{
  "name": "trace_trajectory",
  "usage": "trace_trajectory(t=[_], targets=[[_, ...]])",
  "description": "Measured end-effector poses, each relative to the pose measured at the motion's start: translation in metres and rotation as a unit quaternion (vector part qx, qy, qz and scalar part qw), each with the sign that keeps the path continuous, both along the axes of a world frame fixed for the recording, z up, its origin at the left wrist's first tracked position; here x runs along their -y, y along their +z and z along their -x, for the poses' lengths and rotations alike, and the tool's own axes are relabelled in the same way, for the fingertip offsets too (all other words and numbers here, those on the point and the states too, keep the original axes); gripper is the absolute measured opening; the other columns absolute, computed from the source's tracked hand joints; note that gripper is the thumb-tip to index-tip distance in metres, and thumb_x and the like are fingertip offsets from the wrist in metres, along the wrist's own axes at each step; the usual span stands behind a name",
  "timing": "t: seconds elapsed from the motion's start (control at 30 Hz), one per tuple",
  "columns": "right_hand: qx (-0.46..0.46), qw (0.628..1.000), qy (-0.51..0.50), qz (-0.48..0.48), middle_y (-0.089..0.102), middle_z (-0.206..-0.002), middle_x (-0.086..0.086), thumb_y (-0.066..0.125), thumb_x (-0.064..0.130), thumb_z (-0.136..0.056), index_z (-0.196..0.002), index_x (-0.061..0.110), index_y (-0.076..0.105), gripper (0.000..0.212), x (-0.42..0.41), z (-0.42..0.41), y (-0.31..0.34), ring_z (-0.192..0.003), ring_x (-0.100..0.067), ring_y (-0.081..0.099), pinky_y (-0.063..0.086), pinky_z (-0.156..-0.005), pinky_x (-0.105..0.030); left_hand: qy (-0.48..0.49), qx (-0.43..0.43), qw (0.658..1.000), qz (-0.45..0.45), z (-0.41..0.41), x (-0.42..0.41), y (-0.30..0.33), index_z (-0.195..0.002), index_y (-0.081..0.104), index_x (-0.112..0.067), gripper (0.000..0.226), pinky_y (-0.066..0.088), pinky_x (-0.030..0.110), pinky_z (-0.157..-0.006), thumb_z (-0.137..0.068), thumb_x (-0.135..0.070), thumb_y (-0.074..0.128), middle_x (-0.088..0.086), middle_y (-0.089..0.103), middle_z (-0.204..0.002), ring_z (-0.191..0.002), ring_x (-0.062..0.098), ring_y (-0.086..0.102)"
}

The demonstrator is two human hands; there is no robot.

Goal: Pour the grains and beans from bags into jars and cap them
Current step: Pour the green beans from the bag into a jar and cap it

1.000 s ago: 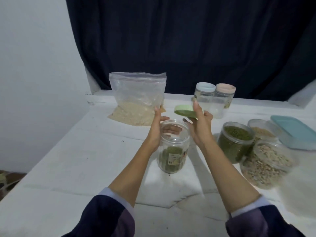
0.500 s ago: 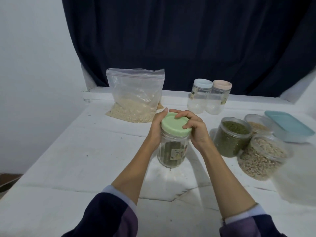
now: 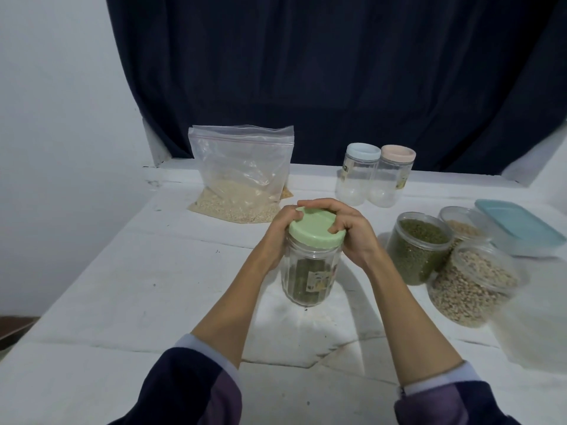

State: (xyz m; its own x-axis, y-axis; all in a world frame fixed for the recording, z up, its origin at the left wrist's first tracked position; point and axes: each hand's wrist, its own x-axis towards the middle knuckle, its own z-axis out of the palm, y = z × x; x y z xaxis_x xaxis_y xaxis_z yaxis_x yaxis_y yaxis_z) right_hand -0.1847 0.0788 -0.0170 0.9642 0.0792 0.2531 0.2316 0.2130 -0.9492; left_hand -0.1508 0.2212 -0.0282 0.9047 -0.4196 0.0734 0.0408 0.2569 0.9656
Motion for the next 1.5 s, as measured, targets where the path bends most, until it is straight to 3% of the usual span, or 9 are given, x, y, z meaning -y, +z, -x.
trace_trajectory(t=[0.3,0.4,0.63,0.73,0.8,0.87,1.23,1.4,1.5], targets=[[-0.009,0.999,0.033,0.019,0.071,-0.109,-0.011,0.035,-0.005,-0.056,-0.078,0.005,0.076,0.047,0.003,-0.005,0.007,-0.108,-0.023,0.063,0.05,-0.092,-0.028,0.008,0.001,0.998,0.068,0.003,0.008,0.003,-0.083,0.068,-0.012,0.029,0.052,0.027,-0.063,-0.076,-0.03,0.047,0.004,0.069,-0.077,-0.075,0.018,0.065],[-0.02,0.998,0.033,0.056,0.07,-0.113,-0.012,0.032,-0.01,-0.061,-0.084,-0.003,0.071,0.046,0.004,-0.006,0.009,-0.11,-0.021,0.062,0.049,-0.09,-0.025,-0.034,-0.056,0.996,0.066,-0.003,0.006,0.008,-0.067,0.076,-0.013,0.066,0.056,0.024,-0.058,-0.099,-0.048,0.03,0.008,0.072,-0.071,-0.066,0.018,0.07],[-0.036,0.942,0.118,0.311,0.067,-0.121,0.006,0.031,-0.02,-0.07,-0.087,0.009,0.074,0.055,0.007,-0.008,0.042,-0.125,-0.009,0.051,0.036,-0.105,-0.024,-0.118,-0.157,0.977,0.082,-0.014,0.006,0.009,-0.087,0.07,-0.003,0.078,0.059,0.03,-0.064,-0.094,-0.064,0.02,0.017,0.071,-0.079,-0.072,0.027,0.07],[-0.041,0.898,0.167,0.405,0.062,-0.128,0.011,0.047,-0.004,-0.09,-0.098,0.02,0.071,0.035,0.007,-0.005,0.063,-0.127,-0.006,0.048,0.034,-0.11,-0.029,-0.116,-0.158,0.978,0.071,-0.018,0.006,0.006,-0.082,0.075,-0.006,0.085,0.058,0.034,-0.071,-0.092,-0.067,0.018,0.018,0.072,-0.083,-0.077,0.028,0.07],[-0.043,0.87,0.189,0.453,0.055,-0.134,0.01,0.068,0.026,-0.083,-0.106,0.031,0.064,0.024,0.005,-0.001,0.069,-0.127,-0.009,0.047,0.036,-0.11,-0.034,-0.107,-0.144,0.982,0.054,-0.02,0.006,0.004,-0.076,0.077,-0.008,0.084,0.056,0.036,-0.073,-0.092,-0.067,0.019,0.016,0.072,-0.082,-0.078,0.028,0.07],[-0.044,0.842,0.185,0.505,0.048,-0.136,0.009,0.076,0.04,-0.065,-0.109,0.04,0.056,0.048,0.003,0.0,0.067,-0.128,-0.013,0.044,0.038,-0.109,-0.038,-0.085,-0.139,0.986,0.039,-0.021,0.006,0.004,-0.073,0.075,-0.009,0.081,0.053,0.036,-0.072,-0.092,-0.067,0.022,0.014,0.071,-0.077,-0.076,0.027,0.069],[0.008,0.865,0.193,0.462,0.055,-0.127,0.005,0.08,0.015,-0.055,-0.104,0.026,0.062,0.053,-0.001,0.01,0.057,-0.122,-0.015,0.048,0.04,-0.104,-0.038,-0.118,-0.149,0.981,-0.023,-0.017,0.009,0.016,-0.072,0.061,-0.003,0.074,0.052,0.024,-0.057,-0.096,-0.062,0.022,0.009,0.063,-0.059,-0.06,0.02,0.065],[-0.018,0.861,0.054,0.505,0.056,-0.117,0.008,0.085,0.034,-0.065,-0.096,0.029,0.06,0.04,-0.003,0.016,0.055,-0.112,-0.016,0.051,0.044,-0.094,-0.032,-0.107,-0.17,0.979,0.03,-0.021,0.012,0.007,-0.069,0.075,-0.009,0.081,0.056,0.028,-0.058,-0.095,-0.063,0.019,0.012,0.069,-0.07,-0.067,0.023,0.068],[-0.009,0.78,-0.209,0.589,0.066,-0.086,0.005,0.063,0.062,-0.078,-0.092,0.022,0.058,0.043,0.002,0.021,0.059,-0.079,-0.016,0.062,0.045,-0.07,-0.031,-0.076,-0.154,0.985,0.021,-0.021,0.01,0.003,-0.082,0.067,-0.005,0.075,0.054,0.031,-0.064,-0.096,-0.061,0.018,0.012,0.069,-0.07,-0.065,0.025,0.067]])
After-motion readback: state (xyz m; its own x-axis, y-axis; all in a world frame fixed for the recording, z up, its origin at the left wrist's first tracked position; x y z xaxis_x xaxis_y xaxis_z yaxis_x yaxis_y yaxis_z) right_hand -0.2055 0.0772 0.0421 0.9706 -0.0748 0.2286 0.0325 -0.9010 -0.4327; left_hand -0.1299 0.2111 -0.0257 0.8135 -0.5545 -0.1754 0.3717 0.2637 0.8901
